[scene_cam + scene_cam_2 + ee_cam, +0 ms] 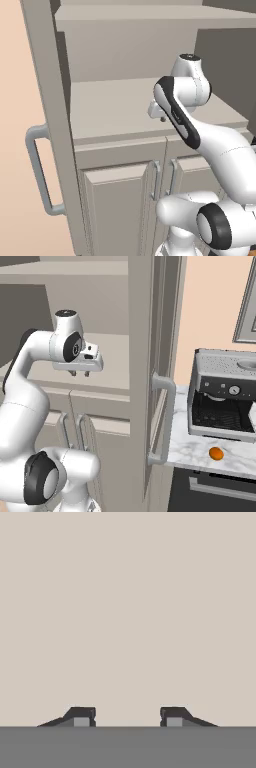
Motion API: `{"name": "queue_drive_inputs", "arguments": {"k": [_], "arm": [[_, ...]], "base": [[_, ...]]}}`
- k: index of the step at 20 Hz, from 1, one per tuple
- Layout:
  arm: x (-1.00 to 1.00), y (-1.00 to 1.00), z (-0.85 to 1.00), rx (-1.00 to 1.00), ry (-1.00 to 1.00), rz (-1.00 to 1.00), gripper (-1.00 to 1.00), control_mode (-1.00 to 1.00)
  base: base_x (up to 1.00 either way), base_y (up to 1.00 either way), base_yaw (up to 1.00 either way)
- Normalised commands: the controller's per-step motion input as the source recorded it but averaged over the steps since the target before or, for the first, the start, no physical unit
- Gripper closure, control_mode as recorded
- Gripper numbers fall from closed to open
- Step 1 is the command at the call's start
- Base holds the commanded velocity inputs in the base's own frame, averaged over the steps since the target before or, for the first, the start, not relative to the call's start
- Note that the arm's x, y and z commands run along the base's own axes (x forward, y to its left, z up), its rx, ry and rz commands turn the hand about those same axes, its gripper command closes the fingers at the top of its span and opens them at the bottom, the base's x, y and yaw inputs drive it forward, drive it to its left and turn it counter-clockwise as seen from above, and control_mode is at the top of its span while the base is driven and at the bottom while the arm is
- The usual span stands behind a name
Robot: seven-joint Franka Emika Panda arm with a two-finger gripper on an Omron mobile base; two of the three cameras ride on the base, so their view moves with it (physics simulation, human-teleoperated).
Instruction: Pick the tangerine from the counter and place it in the cabinet. Then close the cabinet.
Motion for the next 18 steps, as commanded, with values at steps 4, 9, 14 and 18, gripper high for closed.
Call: {"name": "queue_drive_inputs", "arguments": {"k": [4,9,14,18], "arm": [[0.0,0.0,0.0,0.0,0.0,0.0,-1.0,1.0],[0.0,0.0,0.0,0.0,0.0,0.0,-1.0,1.0],[0.0,0.0,0.0,0.0,0.0,0.0,-1.0,1.0],[0.0,0.0,0.0,0.0,0.0,0.0,-1.0,1.0]], "base": [[0.0,0.0,0.0],[-0.08,0.0,0.0],[-0.4,0.0,0.0],[-0.75,0.0,0.0]]}}
